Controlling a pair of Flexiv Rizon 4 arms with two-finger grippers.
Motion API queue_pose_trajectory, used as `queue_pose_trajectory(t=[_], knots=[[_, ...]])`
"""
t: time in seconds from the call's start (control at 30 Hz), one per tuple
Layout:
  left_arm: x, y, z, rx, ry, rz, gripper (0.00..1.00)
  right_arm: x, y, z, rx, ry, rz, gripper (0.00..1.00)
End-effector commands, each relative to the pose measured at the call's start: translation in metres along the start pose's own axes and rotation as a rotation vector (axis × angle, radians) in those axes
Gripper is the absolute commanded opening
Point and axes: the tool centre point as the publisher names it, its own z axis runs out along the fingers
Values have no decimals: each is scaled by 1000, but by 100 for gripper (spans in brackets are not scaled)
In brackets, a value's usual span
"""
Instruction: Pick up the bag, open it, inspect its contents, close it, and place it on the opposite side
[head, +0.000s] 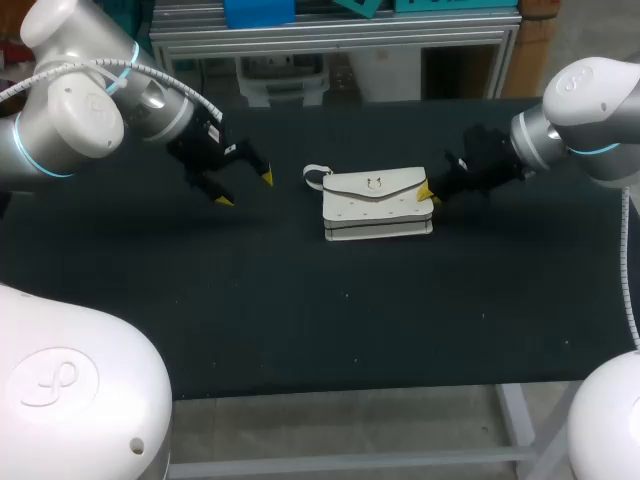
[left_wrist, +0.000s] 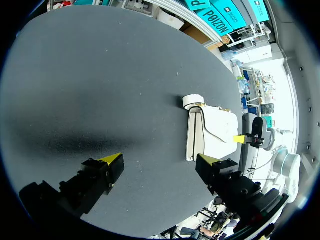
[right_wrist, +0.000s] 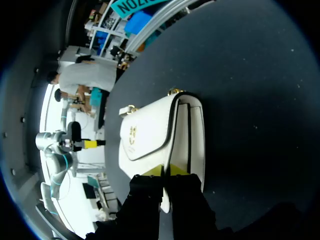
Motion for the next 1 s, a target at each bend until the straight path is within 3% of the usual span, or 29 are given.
queue_pose_trajectory(t=[0.03,0.3,0.53,0.73,0.9,1.0], knots=[[0,0,1,0,2,0,100,1,0,-1,1,-1,0,0],[0,-1,0,6,-18,15,100,-4,3,-3,-6,-15,-5,0],[-16,-15,-15,46,-91,53,100,-50,42,-54,-65,-154,-51,0],[-26,-25,-20,34,-112,84,100,-83,70,-92,-106,-258,-96,0],[-32,-31,-22,23,-143,101,100,-102,88,-109,-111,-294,-101,0],[-37,-36,-26,27,-174,111,100,-124,107,-123,-116,-330,-95,0]])
